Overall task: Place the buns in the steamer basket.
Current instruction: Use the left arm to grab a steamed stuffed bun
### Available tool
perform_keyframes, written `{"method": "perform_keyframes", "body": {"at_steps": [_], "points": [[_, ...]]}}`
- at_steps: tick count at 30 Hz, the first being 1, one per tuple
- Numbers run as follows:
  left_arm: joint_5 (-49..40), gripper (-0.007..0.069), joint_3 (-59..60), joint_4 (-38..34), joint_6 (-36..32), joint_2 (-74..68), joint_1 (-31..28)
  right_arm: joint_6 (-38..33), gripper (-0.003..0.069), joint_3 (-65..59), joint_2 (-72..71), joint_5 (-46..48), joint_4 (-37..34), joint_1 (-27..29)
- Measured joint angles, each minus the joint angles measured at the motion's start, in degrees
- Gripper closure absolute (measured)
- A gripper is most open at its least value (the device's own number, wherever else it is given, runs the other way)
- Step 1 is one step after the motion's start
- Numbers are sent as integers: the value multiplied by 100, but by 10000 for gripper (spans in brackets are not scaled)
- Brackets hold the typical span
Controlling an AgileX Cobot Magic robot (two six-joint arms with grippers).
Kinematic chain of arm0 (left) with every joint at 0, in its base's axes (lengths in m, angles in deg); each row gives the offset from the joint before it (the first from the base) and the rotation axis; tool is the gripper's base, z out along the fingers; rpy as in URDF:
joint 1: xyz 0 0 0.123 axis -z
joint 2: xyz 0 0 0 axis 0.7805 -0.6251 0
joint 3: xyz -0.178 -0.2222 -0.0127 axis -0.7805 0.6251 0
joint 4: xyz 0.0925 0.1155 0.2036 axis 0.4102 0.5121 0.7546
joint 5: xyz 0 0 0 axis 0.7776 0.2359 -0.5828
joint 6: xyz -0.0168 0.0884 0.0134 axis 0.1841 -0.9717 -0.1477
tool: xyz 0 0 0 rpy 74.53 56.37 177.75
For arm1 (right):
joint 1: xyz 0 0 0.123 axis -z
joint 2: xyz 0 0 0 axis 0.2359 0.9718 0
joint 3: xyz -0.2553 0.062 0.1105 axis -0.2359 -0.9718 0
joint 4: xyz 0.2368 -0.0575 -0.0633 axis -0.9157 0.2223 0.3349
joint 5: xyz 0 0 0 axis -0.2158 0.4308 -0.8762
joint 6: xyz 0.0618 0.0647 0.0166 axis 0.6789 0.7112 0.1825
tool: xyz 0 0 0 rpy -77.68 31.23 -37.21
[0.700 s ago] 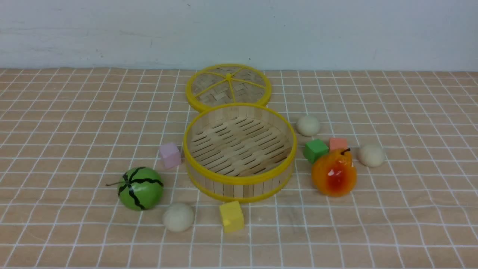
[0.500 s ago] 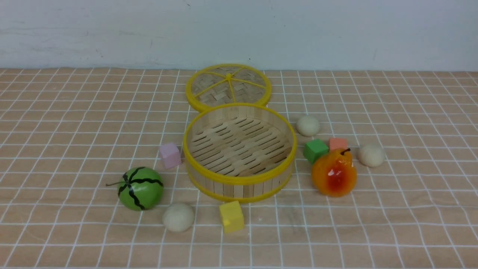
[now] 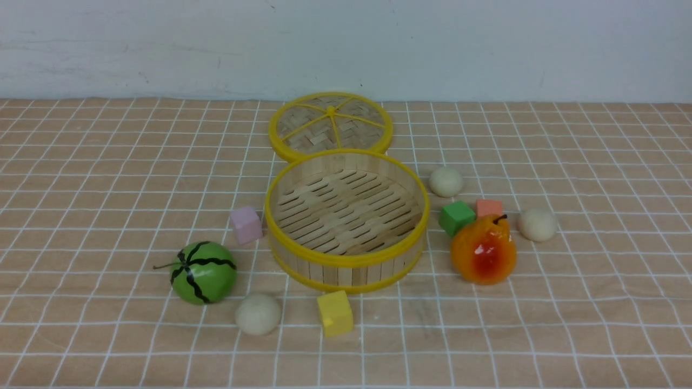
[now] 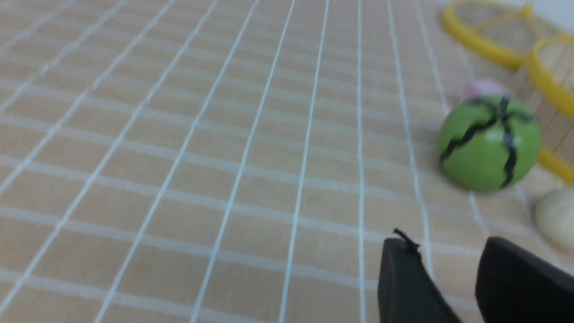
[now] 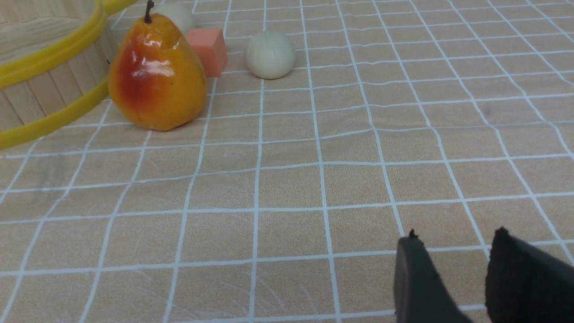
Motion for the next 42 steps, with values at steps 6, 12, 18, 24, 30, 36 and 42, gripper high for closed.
{"method": "perform_keyframes", "body": {"at_steps": [6, 12, 18, 24, 30, 36, 42], "points": [[516, 386, 0, 0, 0, 0, 0, 0, 420, 0, 0, 0, 0, 0], [518, 386, 0, 0, 0, 0, 0, 0, 420, 0, 0, 0, 0, 0], [1217, 386, 0, -290, 550, 0, 0, 0, 420, 0, 0, 0, 0, 0], [2450, 386, -34, -342, 685, 0, 0, 0, 420, 0, 0, 0, 0, 0], [2068, 386, -1677, -358, 816, -396, 0, 0, 420, 0, 0, 0, 0, 0], [833, 386, -3326, -405, 1268, -1552, 0, 0, 420, 0, 0, 0, 0, 0], [-386, 386, -4170, -160, 1412, -2937, 0, 0, 420, 0, 0, 0, 0, 0]]}}
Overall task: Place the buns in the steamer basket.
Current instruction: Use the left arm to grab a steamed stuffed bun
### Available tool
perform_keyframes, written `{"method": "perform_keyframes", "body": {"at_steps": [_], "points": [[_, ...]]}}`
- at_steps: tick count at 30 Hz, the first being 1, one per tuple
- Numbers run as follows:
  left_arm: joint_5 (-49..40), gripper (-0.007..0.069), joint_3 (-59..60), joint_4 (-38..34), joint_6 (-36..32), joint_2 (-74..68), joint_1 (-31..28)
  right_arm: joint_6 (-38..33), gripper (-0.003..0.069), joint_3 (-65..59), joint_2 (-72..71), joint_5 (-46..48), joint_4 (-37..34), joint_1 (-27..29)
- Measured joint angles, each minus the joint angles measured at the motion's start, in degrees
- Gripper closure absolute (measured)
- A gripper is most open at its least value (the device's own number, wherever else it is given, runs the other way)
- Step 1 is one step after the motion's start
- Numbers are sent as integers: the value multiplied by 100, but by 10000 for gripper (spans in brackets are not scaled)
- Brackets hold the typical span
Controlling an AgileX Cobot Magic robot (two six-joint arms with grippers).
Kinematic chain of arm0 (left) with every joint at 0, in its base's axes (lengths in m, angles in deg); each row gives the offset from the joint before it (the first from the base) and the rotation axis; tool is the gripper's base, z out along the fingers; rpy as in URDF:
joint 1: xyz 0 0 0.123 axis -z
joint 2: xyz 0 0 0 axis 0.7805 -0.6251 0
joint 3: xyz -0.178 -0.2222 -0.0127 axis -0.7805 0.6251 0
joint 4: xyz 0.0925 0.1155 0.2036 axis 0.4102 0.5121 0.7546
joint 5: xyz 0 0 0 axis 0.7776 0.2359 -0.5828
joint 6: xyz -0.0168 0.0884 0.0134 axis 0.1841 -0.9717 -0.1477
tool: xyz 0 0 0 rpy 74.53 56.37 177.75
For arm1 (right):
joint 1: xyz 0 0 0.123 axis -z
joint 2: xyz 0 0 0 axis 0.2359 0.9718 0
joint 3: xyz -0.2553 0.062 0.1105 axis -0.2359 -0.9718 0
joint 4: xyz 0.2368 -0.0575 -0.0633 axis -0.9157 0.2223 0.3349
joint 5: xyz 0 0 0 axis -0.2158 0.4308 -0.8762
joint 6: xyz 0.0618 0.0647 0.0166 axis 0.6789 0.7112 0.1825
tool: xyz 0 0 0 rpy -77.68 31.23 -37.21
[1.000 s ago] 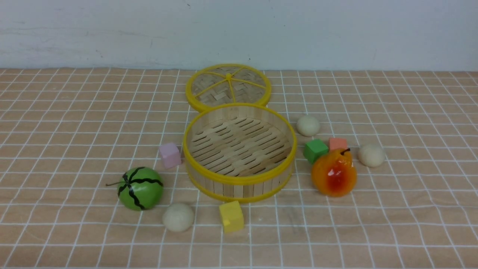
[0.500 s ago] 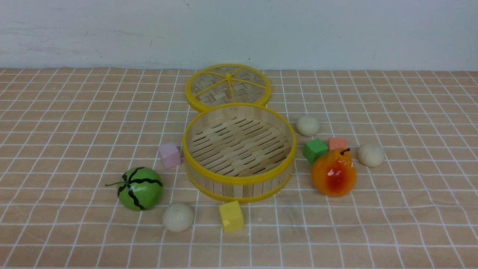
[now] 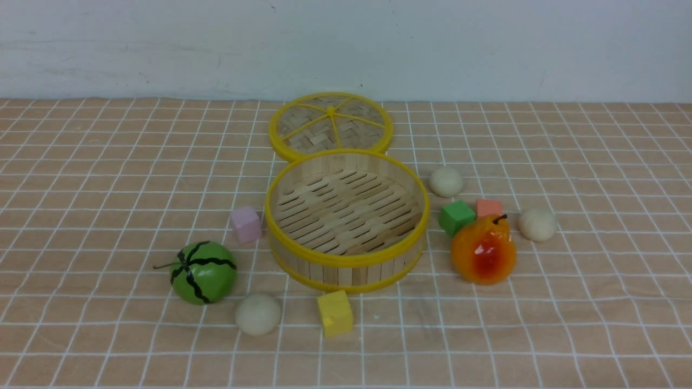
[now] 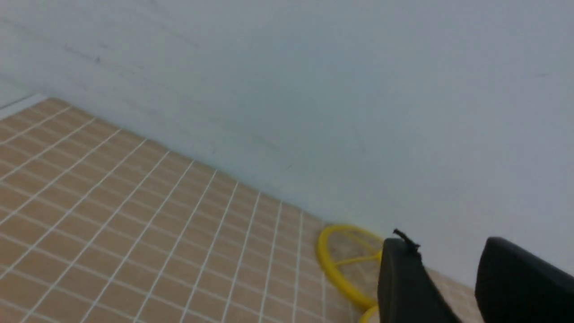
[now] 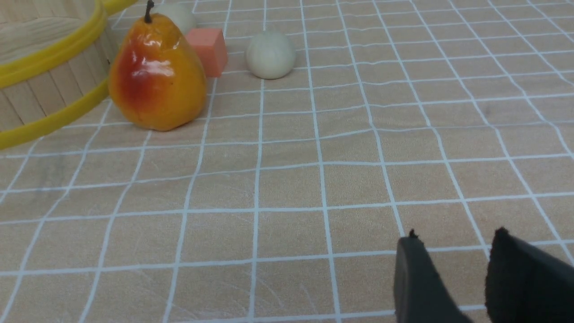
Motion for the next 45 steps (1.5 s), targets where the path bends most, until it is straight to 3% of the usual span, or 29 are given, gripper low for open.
{"method": "perform_keyframes", "body": {"at_steps": [9, 15, 22, 30, 35, 45], "points": [[-586, 386, 46, -245, -195, -1338, 249, 0, 420, 0, 0, 0, 0, 0], [-2077, 386, -740, -782, -1217, -2515, 1514, 0, 420, 0, 0, 0, 0, 0], [-2785, 386, -1313, -873, -1464, -3809, 2319, 0, 420, 0, 0, 0, 0, 0], [-2856, 386, -1430, -1039, -1591, -4661, 2398, 0, 420, 0, 0, 0, 0, 0], [-3158, 386, -2019, -1254, -2189, -5388, 2398, 0, 420, 0, 0, 0, 0, 0], [-3166, 386, -3099, -968, -2164, -7167, 2398, 0, 420, 0, 0, 0, 0, 0]]}}
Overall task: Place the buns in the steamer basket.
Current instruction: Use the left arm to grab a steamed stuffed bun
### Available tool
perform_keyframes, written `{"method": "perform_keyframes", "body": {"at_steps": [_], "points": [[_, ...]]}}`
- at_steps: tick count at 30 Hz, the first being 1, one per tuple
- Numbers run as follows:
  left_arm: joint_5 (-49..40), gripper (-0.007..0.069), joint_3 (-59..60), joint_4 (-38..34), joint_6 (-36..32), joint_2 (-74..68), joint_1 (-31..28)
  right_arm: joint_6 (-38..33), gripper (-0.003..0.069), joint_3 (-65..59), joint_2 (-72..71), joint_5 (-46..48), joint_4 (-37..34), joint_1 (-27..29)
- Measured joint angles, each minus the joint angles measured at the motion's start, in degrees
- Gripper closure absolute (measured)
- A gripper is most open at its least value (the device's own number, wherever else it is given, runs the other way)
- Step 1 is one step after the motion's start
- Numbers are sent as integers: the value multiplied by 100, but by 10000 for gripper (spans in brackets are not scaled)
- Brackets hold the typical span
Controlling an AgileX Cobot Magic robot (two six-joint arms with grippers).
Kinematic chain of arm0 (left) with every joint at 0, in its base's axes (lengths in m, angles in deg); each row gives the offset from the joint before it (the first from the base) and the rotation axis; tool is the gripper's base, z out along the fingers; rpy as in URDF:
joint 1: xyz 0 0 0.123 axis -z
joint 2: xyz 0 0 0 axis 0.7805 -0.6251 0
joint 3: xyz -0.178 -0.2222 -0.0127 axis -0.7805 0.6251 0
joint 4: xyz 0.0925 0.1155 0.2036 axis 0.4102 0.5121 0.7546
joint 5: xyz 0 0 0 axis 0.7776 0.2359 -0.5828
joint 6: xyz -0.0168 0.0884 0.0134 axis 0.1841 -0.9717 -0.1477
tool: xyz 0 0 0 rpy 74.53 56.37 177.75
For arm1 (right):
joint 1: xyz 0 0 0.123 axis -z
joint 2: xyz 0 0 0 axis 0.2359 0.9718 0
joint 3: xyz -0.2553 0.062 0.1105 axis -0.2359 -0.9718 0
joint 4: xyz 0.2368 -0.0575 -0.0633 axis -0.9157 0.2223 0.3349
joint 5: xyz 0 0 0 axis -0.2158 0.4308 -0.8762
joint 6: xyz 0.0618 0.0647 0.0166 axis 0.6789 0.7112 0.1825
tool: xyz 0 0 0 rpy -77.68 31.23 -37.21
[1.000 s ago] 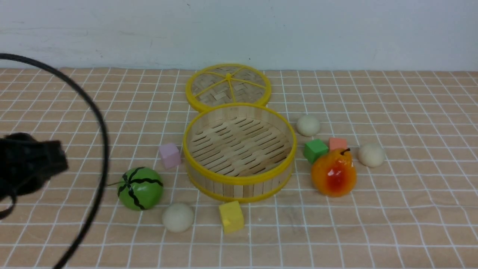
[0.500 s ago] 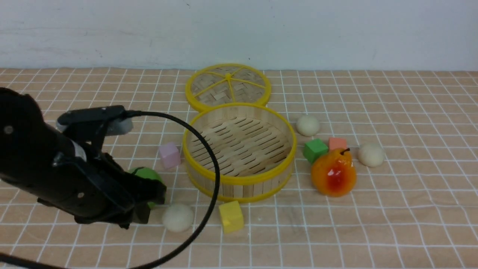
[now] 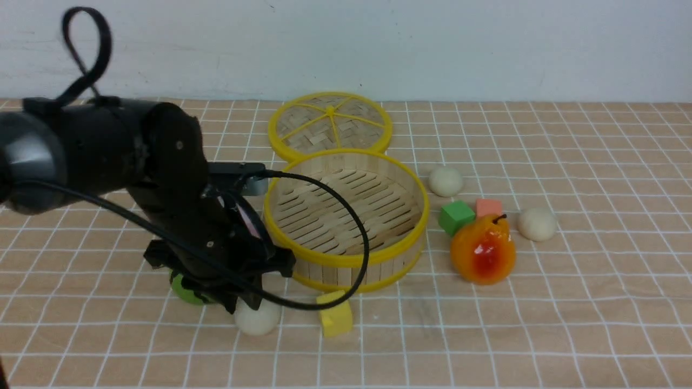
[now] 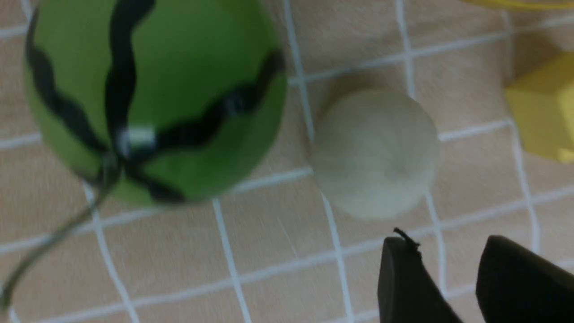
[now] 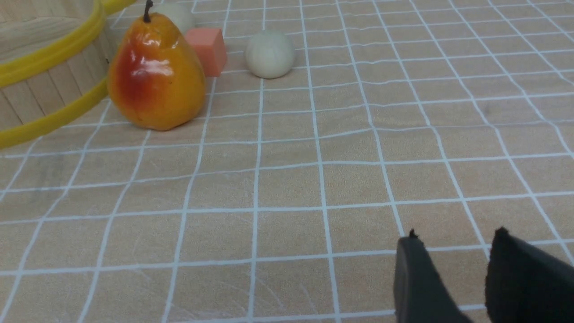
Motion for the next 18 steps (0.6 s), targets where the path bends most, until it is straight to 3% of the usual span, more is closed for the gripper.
{"method": "perform_keyframes", "body": {"at_steps": [12, 18], "points": [[416, 386, -196, 80, 66, -747, 0, 0, 420, 0, 0, 0, 0, 0], [325, 449, -306, 80, 85, -817, 0, 0, 420, 0, 0, 0, 0, 0]]}}
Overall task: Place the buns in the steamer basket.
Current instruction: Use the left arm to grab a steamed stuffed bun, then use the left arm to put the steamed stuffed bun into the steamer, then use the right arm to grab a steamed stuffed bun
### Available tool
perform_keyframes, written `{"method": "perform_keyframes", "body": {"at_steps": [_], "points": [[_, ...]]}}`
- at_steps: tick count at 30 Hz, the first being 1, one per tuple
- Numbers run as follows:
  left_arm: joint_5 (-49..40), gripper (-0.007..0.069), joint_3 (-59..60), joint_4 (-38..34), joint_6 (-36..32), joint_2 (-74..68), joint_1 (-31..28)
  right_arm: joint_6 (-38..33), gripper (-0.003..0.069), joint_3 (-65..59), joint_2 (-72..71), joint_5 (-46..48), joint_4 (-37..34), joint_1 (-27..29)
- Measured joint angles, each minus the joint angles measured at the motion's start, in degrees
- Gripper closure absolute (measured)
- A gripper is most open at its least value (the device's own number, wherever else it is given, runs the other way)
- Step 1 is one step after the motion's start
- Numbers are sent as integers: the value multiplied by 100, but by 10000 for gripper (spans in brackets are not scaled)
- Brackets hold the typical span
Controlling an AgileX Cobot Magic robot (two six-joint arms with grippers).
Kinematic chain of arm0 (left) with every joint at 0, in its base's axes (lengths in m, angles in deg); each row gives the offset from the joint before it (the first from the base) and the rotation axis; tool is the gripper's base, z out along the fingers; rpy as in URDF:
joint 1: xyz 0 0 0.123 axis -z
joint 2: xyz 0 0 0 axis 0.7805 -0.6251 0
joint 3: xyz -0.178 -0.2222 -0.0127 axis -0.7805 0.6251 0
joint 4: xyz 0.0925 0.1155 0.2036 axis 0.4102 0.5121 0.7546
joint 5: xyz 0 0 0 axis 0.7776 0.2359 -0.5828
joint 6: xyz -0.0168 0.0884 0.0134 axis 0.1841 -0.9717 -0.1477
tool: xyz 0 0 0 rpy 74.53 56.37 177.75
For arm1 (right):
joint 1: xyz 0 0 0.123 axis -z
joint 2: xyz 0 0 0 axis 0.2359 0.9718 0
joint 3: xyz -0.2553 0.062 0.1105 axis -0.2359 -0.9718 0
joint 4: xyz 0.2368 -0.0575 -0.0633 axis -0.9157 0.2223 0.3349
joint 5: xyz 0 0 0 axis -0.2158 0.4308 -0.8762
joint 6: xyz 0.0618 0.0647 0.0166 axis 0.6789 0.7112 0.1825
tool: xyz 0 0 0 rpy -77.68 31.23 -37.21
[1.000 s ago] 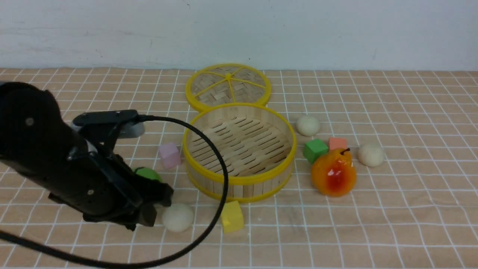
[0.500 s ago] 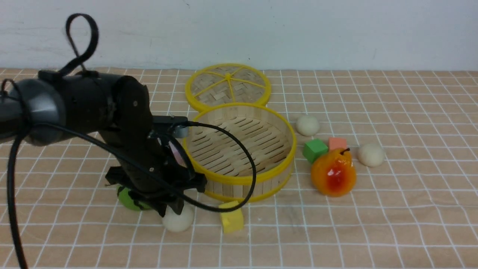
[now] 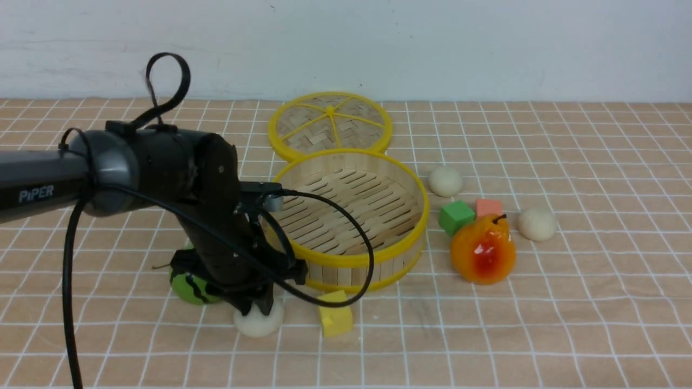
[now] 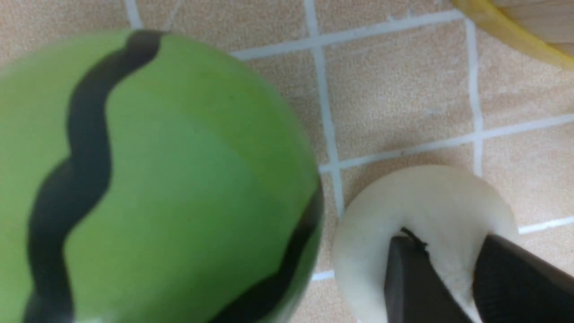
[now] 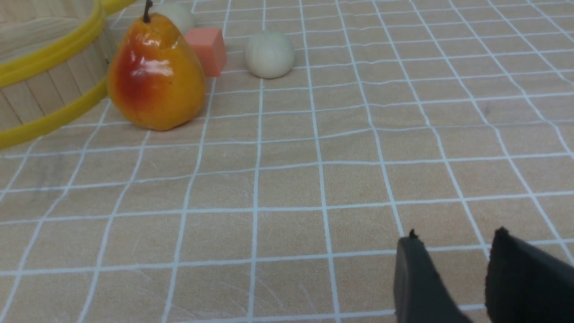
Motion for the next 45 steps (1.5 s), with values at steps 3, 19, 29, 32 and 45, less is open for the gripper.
{"method": "perform_keyframes", "body": {"at_steps": [3, 19, 29, 32, 45], "points": [[-299, 536, -242, 5, 11, -4, 0, 0, 420, 0, 0, 0, 0, 0], [-1732, 631, -2645, 59, 16, -31, 0, 0, 420, 0, 0, 0, 0, 0], [-295, 626, -3004, 130, 96, -1002, 0, 0, 420, 0, 0, 0, 0, 0], [-235, 610, -3004, 225, 170, -1367, 0, 0, 420, 0, 0, 0, 0, 0], [-942, 296, -3004, 404, 452, -756, 0, 0, 420, 0, 0, 0, 0, 0]]}}
